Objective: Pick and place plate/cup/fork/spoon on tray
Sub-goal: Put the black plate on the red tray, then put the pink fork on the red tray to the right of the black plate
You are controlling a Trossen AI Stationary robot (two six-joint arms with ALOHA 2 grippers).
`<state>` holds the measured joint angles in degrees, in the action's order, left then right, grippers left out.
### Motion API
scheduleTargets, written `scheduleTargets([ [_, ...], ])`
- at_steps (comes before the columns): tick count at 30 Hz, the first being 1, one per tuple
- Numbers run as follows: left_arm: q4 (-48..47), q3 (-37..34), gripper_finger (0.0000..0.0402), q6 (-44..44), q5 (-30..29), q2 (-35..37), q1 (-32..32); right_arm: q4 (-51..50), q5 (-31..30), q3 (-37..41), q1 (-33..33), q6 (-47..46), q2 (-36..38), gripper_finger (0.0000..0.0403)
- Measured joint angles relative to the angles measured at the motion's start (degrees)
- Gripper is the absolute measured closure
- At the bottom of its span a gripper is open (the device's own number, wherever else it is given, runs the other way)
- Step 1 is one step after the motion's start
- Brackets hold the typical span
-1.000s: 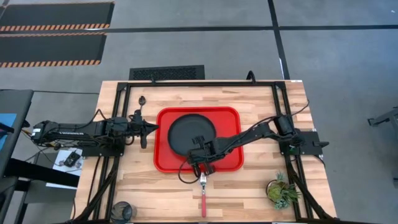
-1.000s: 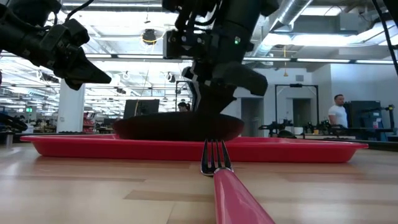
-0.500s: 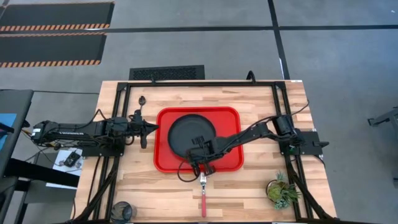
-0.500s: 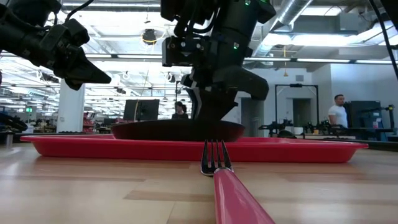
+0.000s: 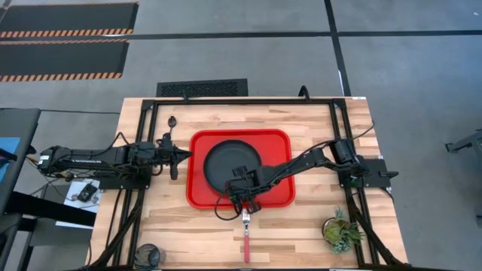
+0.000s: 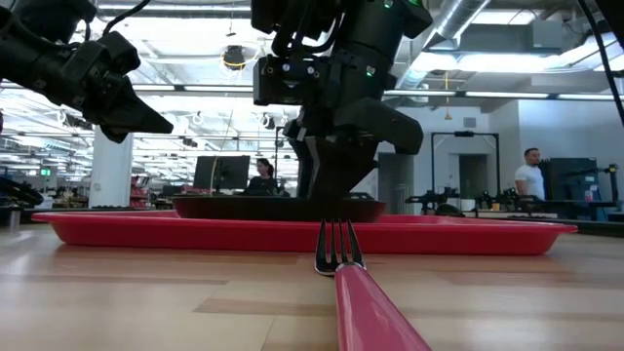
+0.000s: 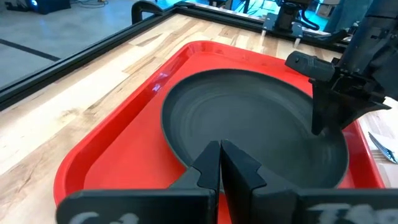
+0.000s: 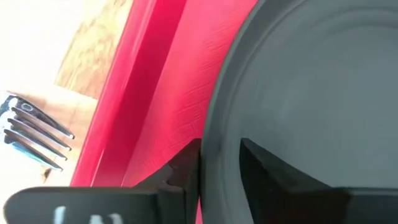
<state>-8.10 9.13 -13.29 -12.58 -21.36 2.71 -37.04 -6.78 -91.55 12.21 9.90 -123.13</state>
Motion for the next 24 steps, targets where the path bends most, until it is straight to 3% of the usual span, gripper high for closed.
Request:
scheduleTargets([
  [16, -0.70, 0.00, 0.0401, 0.34, -0.01, 0.00, -0.01, -5.56, -0.64, -5.99, 0.11, 0.09, 0.09, 0.0221],
  [21, -0.69, 0.00, 0.0402, 0.38, -0.02, 0.00, -0.01, -13.19, -2.79, -10.04, 0.79, 0.29, 0.56, 0.0227],
  [24, -0.70, 0.00, 0.0401, 0.40, 0.00, 0.00, -0.01, -15.60, -3.25, -10.32, 1.31, -0.98, 2.07, 0.0251],
])
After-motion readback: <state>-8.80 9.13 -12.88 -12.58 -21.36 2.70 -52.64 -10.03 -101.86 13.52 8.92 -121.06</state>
